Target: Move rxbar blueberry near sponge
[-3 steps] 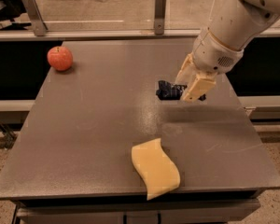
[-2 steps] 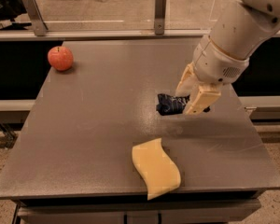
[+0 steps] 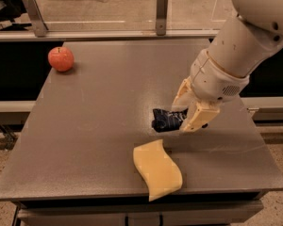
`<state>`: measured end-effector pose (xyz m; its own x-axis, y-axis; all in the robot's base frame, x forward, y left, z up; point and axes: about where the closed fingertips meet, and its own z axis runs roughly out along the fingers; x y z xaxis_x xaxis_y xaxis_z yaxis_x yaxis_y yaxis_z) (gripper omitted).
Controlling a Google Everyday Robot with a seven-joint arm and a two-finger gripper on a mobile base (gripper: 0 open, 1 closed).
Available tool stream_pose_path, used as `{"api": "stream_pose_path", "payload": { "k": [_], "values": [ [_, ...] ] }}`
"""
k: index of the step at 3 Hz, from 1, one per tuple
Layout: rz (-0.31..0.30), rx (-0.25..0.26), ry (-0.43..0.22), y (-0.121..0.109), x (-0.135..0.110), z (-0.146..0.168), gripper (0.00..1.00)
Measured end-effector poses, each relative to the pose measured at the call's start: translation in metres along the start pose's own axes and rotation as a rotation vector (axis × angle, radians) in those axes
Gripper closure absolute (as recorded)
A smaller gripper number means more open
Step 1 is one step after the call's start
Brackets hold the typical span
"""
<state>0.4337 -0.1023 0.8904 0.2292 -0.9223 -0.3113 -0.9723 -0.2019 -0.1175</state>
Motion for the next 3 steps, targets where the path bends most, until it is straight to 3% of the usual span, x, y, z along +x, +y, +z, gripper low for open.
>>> {"api": "stream_pose_path", "payload": {
  "k": [2, 3],
  "values": [
    [0.023, -0.021, -0.036, 0.007, -0.007, 0.022, 0.12],
    [0.021, -0.019, -0.035, 0.007, -0.008, 0.022, 0.0]
  ]
}}
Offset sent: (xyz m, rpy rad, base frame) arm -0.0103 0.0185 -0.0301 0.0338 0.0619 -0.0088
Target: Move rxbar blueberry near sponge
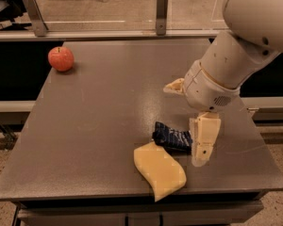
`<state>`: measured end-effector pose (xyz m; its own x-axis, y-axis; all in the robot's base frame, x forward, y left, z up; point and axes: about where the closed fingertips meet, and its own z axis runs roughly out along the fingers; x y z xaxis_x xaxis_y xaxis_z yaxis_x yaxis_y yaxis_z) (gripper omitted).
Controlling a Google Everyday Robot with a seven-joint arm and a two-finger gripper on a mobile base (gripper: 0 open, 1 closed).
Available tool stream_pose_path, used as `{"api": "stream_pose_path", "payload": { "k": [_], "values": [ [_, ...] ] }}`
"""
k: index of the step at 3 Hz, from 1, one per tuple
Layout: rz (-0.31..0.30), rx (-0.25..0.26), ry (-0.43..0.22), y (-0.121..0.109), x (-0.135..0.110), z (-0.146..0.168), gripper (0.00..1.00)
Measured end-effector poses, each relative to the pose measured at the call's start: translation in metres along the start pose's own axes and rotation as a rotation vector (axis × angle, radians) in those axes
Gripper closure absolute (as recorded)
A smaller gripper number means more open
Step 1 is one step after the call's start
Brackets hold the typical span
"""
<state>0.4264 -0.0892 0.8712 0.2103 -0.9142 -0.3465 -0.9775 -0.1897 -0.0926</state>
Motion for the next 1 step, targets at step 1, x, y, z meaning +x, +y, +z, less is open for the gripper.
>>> {"api": "stream_pose_path", "payload": {
  "k": [1],
  "values": [
    [0.0, 0.0, 0.0, 0.0, 0.0, 0.0, 0.0]
  ]
}}
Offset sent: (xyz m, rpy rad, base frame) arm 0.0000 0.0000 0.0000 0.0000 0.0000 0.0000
